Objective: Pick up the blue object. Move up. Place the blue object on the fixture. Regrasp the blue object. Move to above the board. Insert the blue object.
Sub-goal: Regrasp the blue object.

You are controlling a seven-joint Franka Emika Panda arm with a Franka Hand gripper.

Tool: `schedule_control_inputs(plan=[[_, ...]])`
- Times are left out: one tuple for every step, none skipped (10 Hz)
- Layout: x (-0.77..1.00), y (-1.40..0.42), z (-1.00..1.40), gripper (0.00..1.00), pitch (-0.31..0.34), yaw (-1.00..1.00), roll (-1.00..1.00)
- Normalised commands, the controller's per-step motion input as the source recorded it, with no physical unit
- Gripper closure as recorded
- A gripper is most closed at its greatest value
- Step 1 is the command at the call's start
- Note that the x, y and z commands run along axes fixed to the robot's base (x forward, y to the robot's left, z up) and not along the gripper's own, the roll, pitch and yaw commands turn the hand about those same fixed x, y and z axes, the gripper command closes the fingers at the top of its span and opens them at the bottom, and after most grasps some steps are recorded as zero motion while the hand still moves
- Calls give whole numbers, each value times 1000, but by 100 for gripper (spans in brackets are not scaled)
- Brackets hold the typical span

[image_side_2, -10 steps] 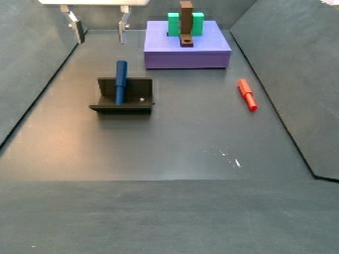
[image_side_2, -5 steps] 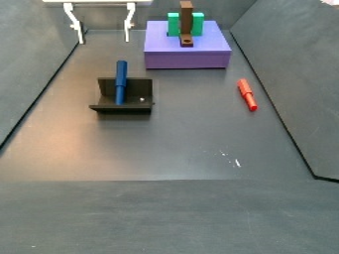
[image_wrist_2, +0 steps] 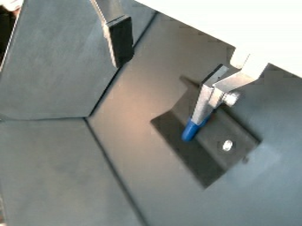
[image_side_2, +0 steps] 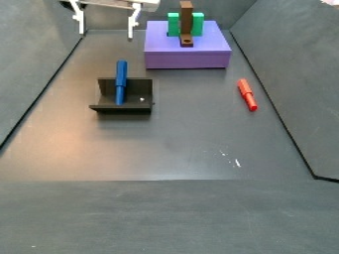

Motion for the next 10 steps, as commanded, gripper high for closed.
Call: schedule_control_inputs(plan=[[206, -80, 0, 0, 637, -209, 900], [3, 0, 0, 0, 0, 0, 9], [0, 0, -80, 0, 0, 0, 0], [0, 0, -500, 0, 111, -31, -26], [109, 9, -520, 0, 240, -34, -380], [209, 26, -369, 0, 451, -9, -223], [174, 0, -266, 0, 489, 0, -66], [109, 0, -314, 0, 417, 0, -14], [34, 0, -406, 0, 366, 0, -51], [0, 0, -417, 0, 54, 20, -163]])
